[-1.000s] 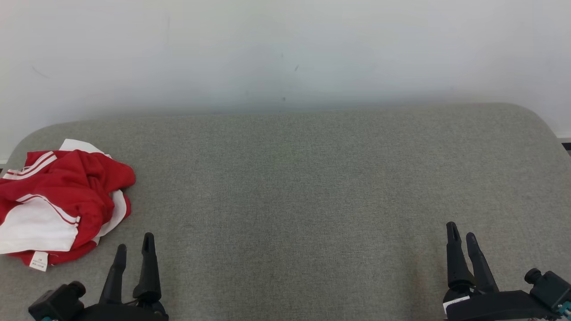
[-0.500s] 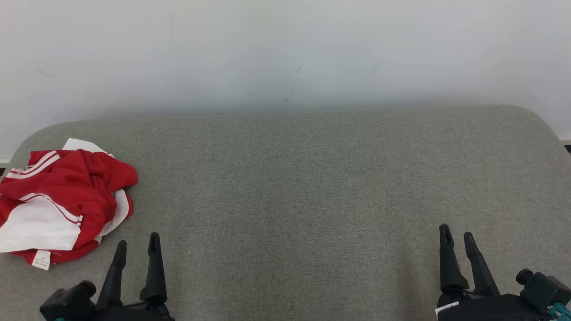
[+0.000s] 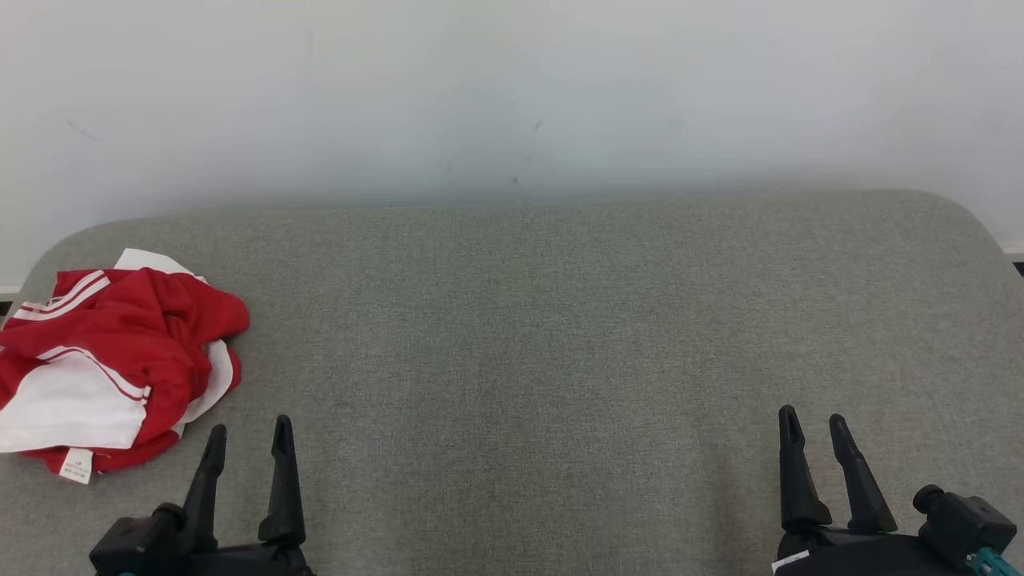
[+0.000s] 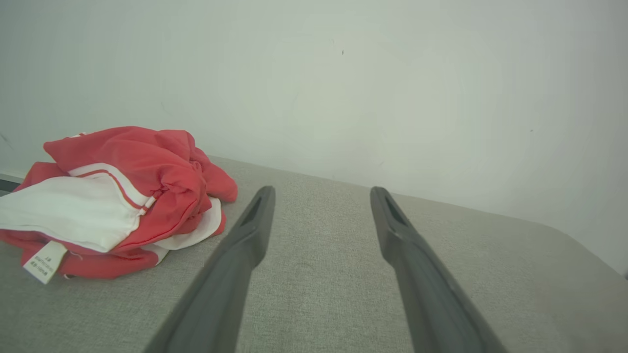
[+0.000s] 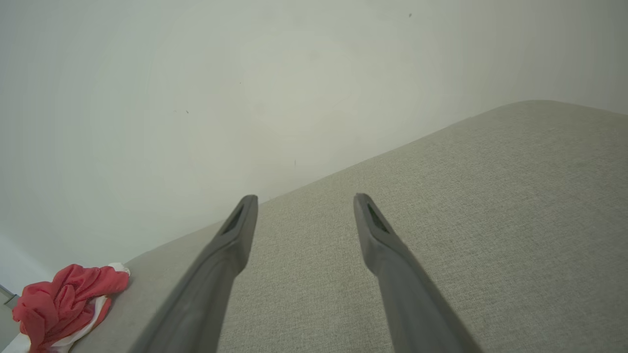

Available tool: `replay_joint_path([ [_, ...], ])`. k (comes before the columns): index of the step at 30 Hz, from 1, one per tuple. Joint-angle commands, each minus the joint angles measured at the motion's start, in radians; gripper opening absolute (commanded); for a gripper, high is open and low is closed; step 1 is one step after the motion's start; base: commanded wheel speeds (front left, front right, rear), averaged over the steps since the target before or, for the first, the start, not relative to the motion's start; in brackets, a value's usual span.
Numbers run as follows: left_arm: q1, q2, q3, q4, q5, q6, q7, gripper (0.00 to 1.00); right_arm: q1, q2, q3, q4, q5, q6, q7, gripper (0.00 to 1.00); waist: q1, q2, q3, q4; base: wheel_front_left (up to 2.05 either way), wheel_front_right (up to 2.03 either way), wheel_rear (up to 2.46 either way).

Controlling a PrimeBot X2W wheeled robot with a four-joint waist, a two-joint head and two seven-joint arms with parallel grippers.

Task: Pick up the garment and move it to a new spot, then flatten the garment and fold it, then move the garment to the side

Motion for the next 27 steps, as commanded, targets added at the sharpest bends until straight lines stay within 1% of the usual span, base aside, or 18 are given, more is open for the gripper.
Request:
replay_joint_path([
  [1, 0.008, 0.006, -0.001, -0.012, 0.032, 0.003, -0.011, 1.00, 0.004, -0.003, 0.003, -0.010, -0.026, -0.002, -0.010, 1.00, 0.0000, 0.0000, 0.000, 0.000, 0.00, 0.00, 0.00],
  [11, 0.013, 0.007, 0.000, -0.016, 0.105, 0.003, -0.030, 1.00, 0.007, -0.003, 0.011, -0.009, -0.091, -0.002, -0.029, 1.00, 0.0000, 0.0000, -0.002, 0.001, 0.00, 0.00, 0.00],
  [18, 0.015, 0.008, 0.007, -0.013, 0.142, -0.011, -0.044, 1.00, 0.013, -0.003, 0.015, -0.011, -0.134, -0.002, -0.042, 1.00, 0.0000, 0.0000, -0.006, 0.002, 0.00, 0.00, 0.00],
  [27, 0.029, 0.008, 0.006, -0.003, 0.179, -0.017, -0.061, 1.00, 0.018, -0.004, 0.013, -0.010, -0.185, -0.002, -0.060, 1.00, 0.0000, 0.0000, -0.010, 0.007, 0.00, 0.00, 0.00],
])
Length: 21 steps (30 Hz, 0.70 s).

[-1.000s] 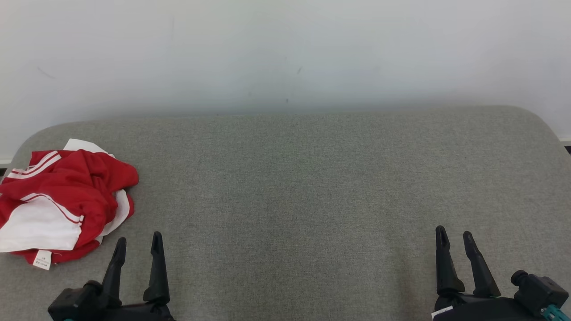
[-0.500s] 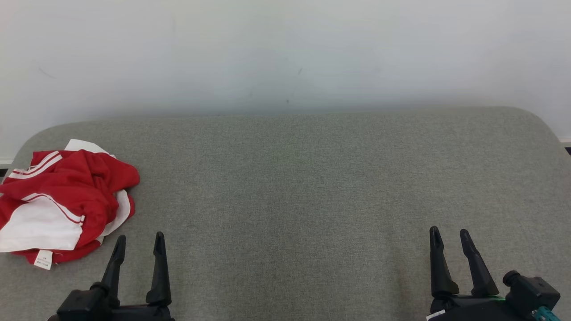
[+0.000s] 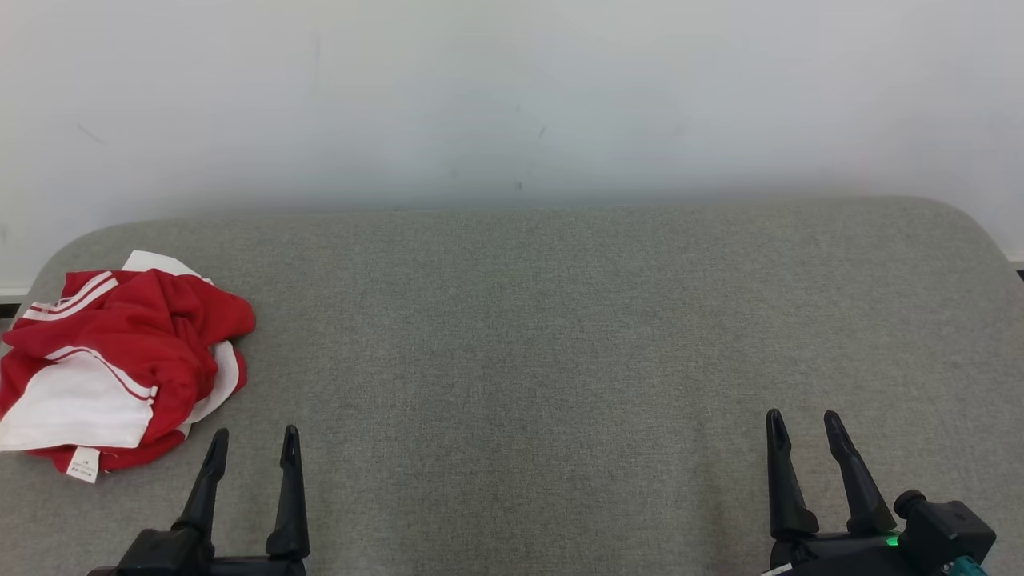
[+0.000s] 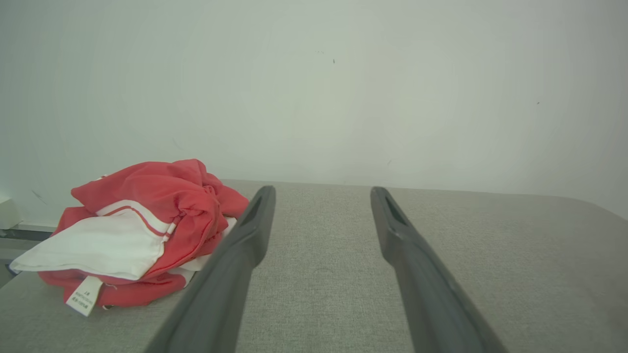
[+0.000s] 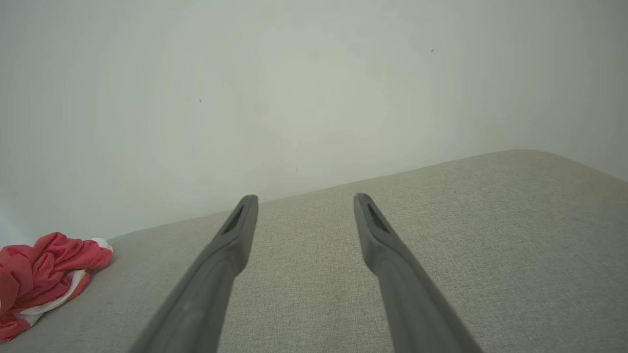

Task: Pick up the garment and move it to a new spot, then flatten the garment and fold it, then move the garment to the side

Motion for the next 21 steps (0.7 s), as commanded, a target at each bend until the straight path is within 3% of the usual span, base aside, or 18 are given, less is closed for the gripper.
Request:
replay_joint_path([
  [1, 0.011, 0.006, 0.001, 0.001, 0.017, -0.003, -0.008, 1.00, 0.010, -0.003, -0.001, -0.003, -0.018, -0.002, -0.009, 1.00, 0.0000, -0.0001, -0.001, 0.001, 0.00, 0.00, 0.00],
  [6, 0.016, 0.006, 0.006, 0.014, 0.040, 0.006, -0.016, 1.00, 0.016, -0.003, -0.003, 0.004, -0.050, -0.002, -0.016, 1.00, 0.0000, -0.0001, -0.004, 0.001, 0.00, 0.00, 0.00],
  [21, 0.021, 0.009, 0.018, -0.003, -0.026, 0.020, 0.054, 1.00, 0.024, -0.003, -0.029, -0.007, -0.027, -0.002, 0.038, 1.00, 0.0000, -0.0001, -0.008, 0.003, 0.00, 0.00, 0.00],
])
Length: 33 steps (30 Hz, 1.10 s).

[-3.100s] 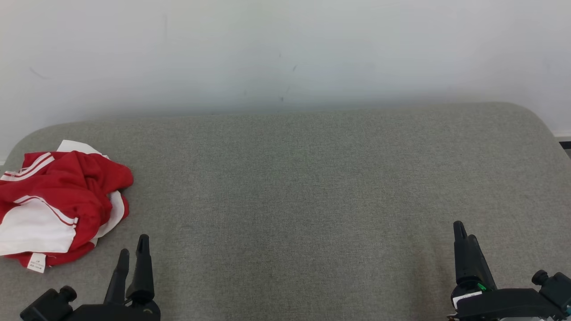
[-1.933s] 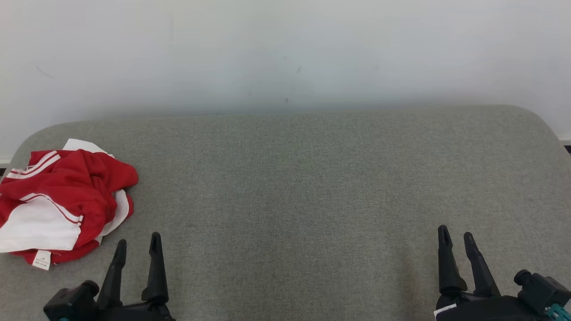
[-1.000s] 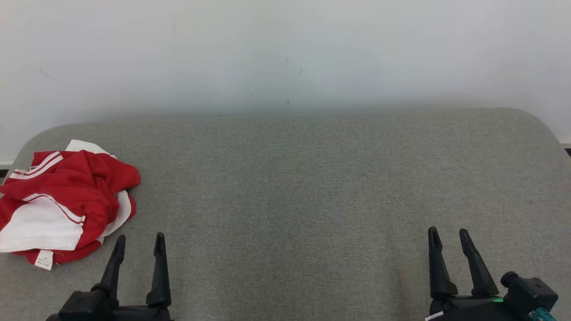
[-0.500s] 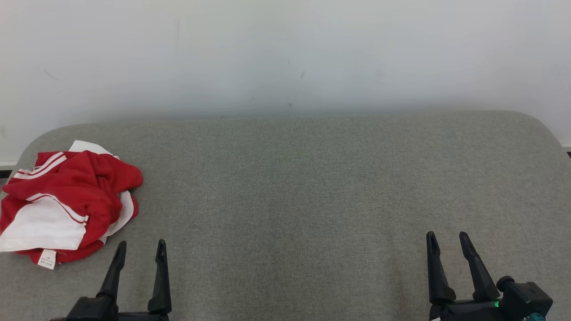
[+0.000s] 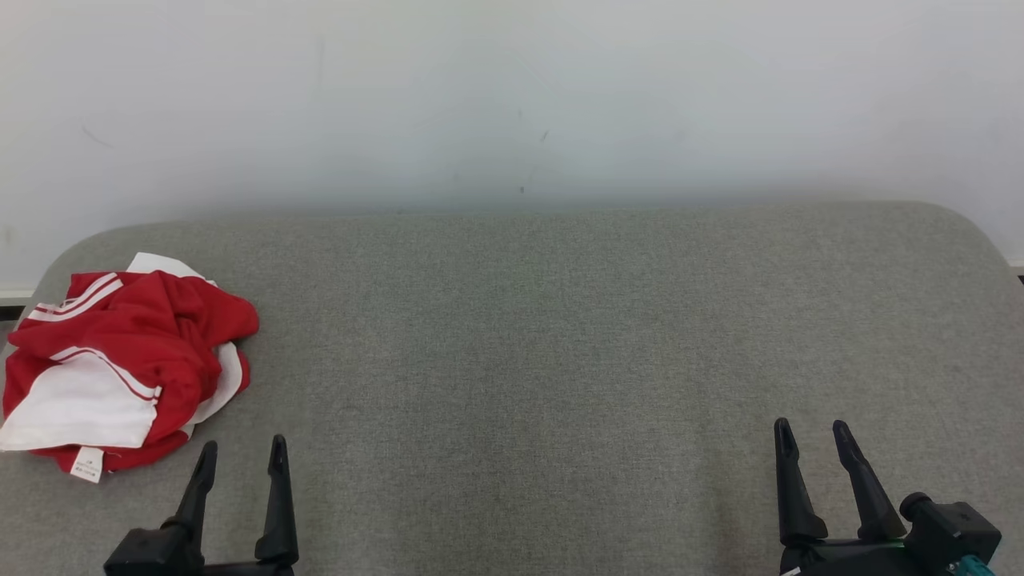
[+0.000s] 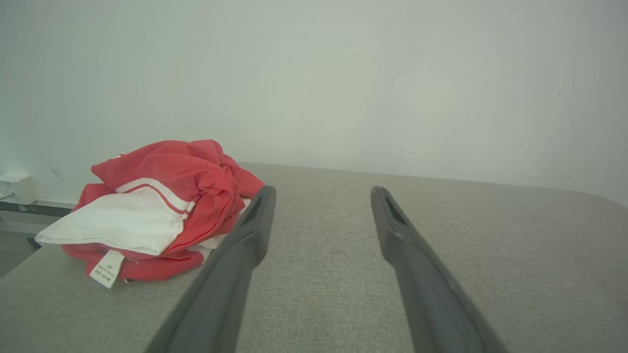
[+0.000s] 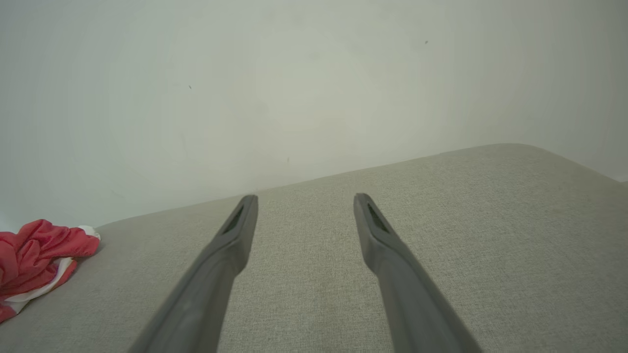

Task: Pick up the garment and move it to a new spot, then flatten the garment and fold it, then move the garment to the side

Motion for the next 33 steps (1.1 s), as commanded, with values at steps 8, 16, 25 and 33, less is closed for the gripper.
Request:
replay_joint_path([
  [8, 0.016, 0.013, 0.005, -0.006, -0.020, 0.012, 0.020, 1.00, 0.017, -0.002, -0.014, -0.011, 0.009, -0.002, 0.027, 1.00, 0.0000, 0.0000, 0.002, 0.003, 0.00, 0.00, 0.00],
  [16, 0.015, 0.017, 0.000, -0.005, -0.024, 0.019, 0.019, 1.00, 0.018, -0.002, -0.014, -0.008, 0.015, -0.002, 0.032, 1.00, 0.0000, 0.0000, 0.003, 0.006, 0.00, 0.00, 0.00],
  [25, 0.004, 0.024, -0.008, 0.004, -0.026, 0.026, 0.018, 1.00, 0.021, -0.002, -0.016, 0.000, 0.019, -0.002, 0.027, 1.00, 0.0000, 0.0000, 0.002, 0.032, 0.00, 0.00, 0.00],
  [33, 0.010, 0.031, -0.014, 0.003, -0.020, 0.039, 0.029, 1.00, 0.030, -0.002, -0.006, 0.010, 0.028, -0.002, 0.025, 1.00, 0.0000, 0.0000, -0.002, 0.109, 0.00, 0.00, 0.00],
])
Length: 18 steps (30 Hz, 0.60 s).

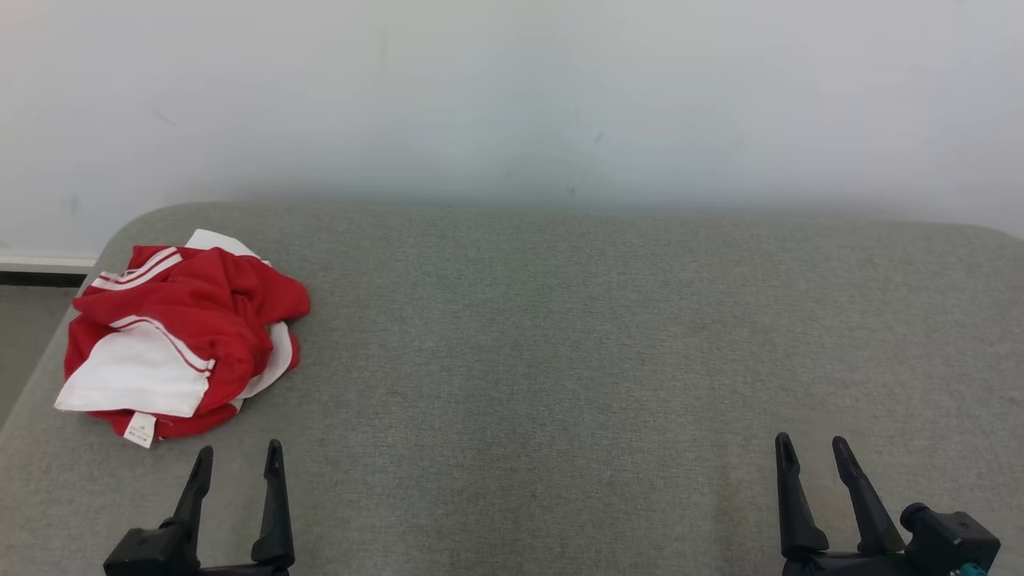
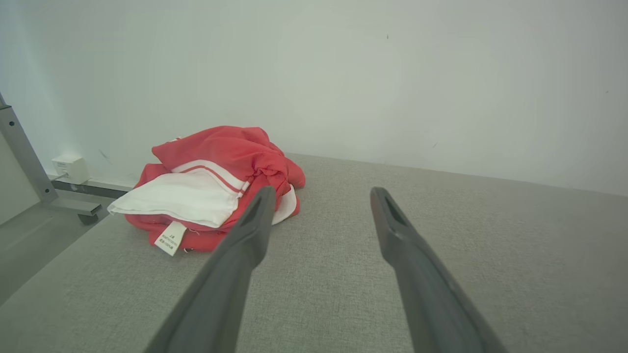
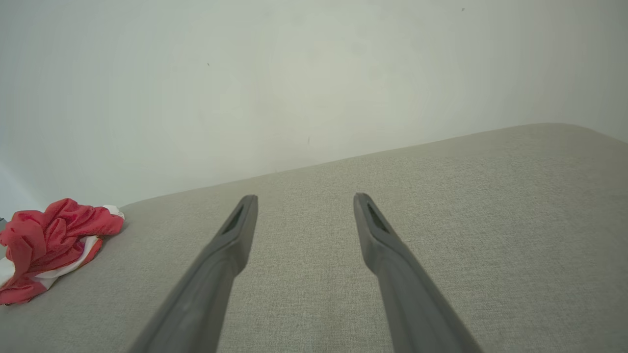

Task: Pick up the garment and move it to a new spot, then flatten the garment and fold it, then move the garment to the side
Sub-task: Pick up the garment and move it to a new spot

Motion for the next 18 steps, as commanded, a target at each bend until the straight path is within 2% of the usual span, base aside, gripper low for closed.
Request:
replay_joint_path([
  [1, 0.007, 0.006, 0.002, -0.002, 0.005, 0.007, 0.006, 1.00, 0.011, -0.002, 0.003, 0.004, 0.006, -0.002, -0.005, 1.00, 0.0000, -0.0001, -0.003, 0.045, 0.00, 0.00, 0.00],
  [18, 0.008, 0.042, 0.024, 0.034, -0.010, 0.025, -0.009, 1.00, 0.011, -0.002, 0.047, 0.048, 0.026, -0.002, -0.017, 1.00, 0.0000, -0.0001, -0.014, 0.247, 0.00, 0.00, 0.00],
])
